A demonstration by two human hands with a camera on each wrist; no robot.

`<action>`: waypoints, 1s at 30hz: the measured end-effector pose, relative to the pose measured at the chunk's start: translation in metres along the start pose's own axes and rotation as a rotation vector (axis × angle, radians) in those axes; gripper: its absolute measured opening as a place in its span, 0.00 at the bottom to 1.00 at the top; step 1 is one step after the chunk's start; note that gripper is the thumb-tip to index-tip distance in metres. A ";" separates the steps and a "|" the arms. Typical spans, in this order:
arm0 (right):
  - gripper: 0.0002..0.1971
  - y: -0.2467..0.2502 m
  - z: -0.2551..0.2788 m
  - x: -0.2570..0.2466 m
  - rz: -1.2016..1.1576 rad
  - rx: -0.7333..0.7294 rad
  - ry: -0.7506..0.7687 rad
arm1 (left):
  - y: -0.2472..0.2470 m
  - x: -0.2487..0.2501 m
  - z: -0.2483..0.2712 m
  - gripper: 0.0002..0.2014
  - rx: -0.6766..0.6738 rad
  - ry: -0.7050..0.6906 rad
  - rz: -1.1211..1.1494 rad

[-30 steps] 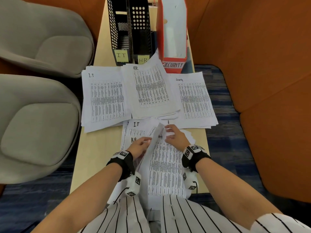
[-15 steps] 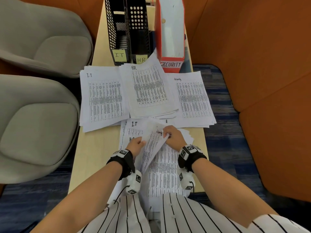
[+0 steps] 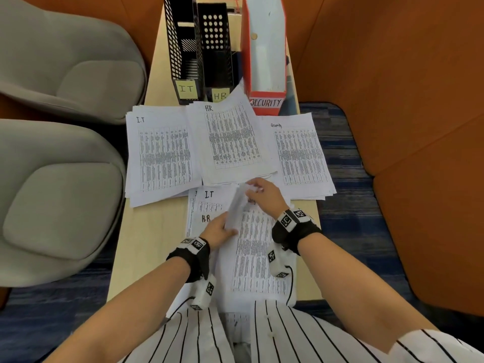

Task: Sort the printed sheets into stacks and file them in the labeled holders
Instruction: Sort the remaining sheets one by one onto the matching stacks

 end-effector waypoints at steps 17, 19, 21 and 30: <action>0.35 0.010 -0.002 0.104 -0.170 -0.306 -0.401 | 0.088 0.025 -0.043 0.27 0.473 0.151 0.567; 0.28 0.018 0.002 0.118 -0.042 -0.263 -0.364 | 0.088 0.038 -0.054 0.23 0.378 0.114 0.525; 0.29 0.045 0.002 0.125 -0.229 -0.056 -0.382 | 0.079 0.049 -0.056 0.18 0.222 0.072 0.283; 0.17 0.192 -0.020 0.139 -0.106 0.497 -0.612 | 0.065 -0.033 -0.031 0.29 -0.049 0.239 -0.761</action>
Point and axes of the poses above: each hand's wrist, its own z-axis away from the middle knuckle, its own y-axis out of the back of the hand, x = y × z, the point moved 8 cm from there along -z, towards the middle knuckle, and after that the axes turned 9 degrees about -y, right-handed, at the moved point
